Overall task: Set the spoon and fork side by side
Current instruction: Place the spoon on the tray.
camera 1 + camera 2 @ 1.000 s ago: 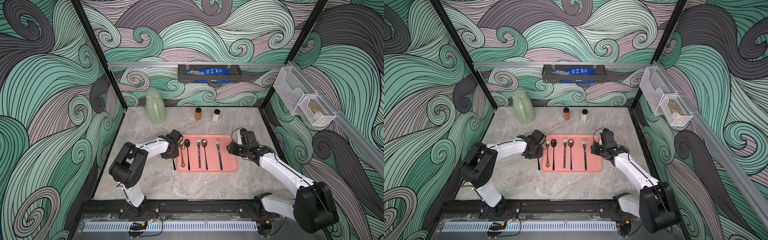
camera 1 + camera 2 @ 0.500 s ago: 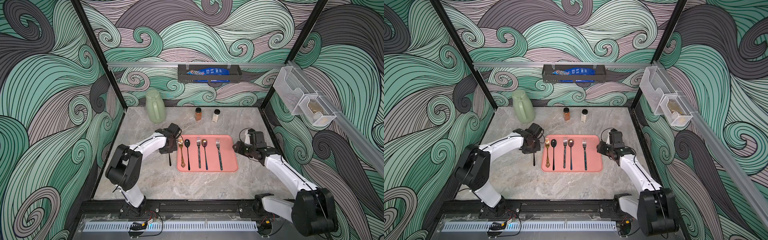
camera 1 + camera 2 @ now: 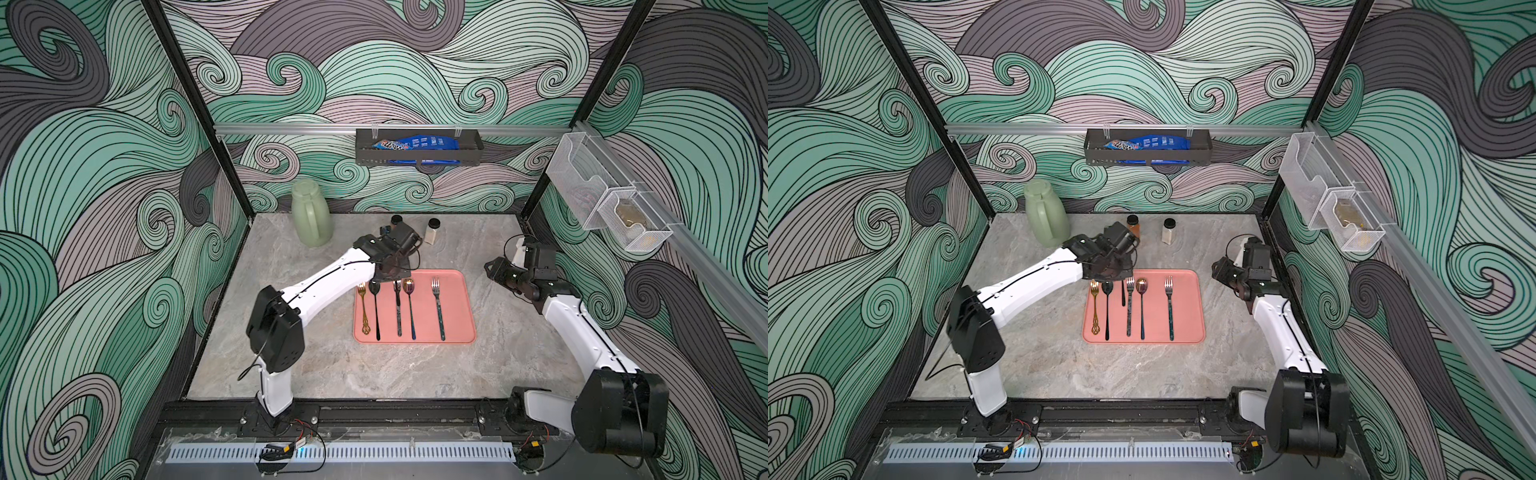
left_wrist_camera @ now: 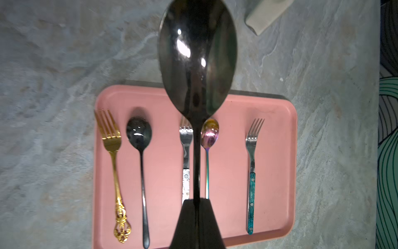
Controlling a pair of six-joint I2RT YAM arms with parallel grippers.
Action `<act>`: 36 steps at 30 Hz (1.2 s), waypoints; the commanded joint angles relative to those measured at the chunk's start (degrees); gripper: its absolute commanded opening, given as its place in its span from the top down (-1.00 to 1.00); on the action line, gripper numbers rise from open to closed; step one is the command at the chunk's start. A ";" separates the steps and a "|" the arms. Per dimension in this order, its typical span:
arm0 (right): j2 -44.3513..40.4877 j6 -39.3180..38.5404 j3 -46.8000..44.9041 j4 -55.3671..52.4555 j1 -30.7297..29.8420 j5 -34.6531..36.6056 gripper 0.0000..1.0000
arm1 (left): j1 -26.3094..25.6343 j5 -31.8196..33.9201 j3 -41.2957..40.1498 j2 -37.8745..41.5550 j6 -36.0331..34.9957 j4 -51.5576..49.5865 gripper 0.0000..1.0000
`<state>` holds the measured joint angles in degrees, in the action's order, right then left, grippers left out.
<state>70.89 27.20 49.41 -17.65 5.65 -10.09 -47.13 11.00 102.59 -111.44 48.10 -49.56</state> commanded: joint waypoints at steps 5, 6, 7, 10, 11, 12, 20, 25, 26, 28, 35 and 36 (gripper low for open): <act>-0.40 -0.64 -1.08 1.28 2.11 -0.28 0.04 | -7.57 0.65 19.17 -15.73 5.12 -5.52 1.00; -0.55 -0.96 -1.07 1.07 2.29 -0.05 0.04 | -8.33 0.91 21.69 -18.04 5.16 -6.30 1.00; -0.72 -1.27 -0.87 0.76 2.59 0.17 0.04 | -9.12 1.21 24.57 -20.30 5.11 -6.97 1.00; -1.60 -1.99 -0.20 -0.62 2.96 0.98 0.04 | -10.74 1.70 30.87 -25.93 5.15 -8.63 1.00; -2.07 -2.12 0.01 -1.08 3.12 1.58 0.03 | -11.12 1.73 32.15 -27.58 5.10 -8.47 1.00; -2.60 -2.19 0.09 -1.37 3.09 2.00 0.03 | -11.42 1.74 32.84 -28.79 5.19 -8.10 1.00; -6.65 -2.68 -0.48 -1.21 3.28 3.89 0.02 | -12.57 1.36 34.44 -34.82 8.30 -5.20 1.00; -7.63 -2.94 -0.87 -0.77 3.42 4.07 0.02 | -13.21 0.68 34.45 -36.24 9.88 -4.07 1.00; -7.61 -2.89 -0.89 -0.80 3.40 4.02 0.01 | -13.36 0.68 34.45 -36.30 10.18 -3.87 1.00; -7.45 -2.95 -1.10 -0.68 3.55 3.81 0.01 | -13.55 0.41 34.50 -36.38 10.49 -3.17 1.00; -7.47 -2.97 -1.25 -0.68 3.67 3.39 0.01 | -13.67 -0.68 34.77 -36.16 10.40 -1.21 0.69; -7.45 -3.02 -1.17 -0.67 3.62 3.39 0.01 | -13.68 -0.67 35.15 -36.09 10.25 -1.61 0.61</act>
<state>63.75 24.75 48.66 -18.65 9.02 -6.92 -60.53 10.81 134.93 -147.33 58.04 -51.81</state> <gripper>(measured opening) 0.493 0.175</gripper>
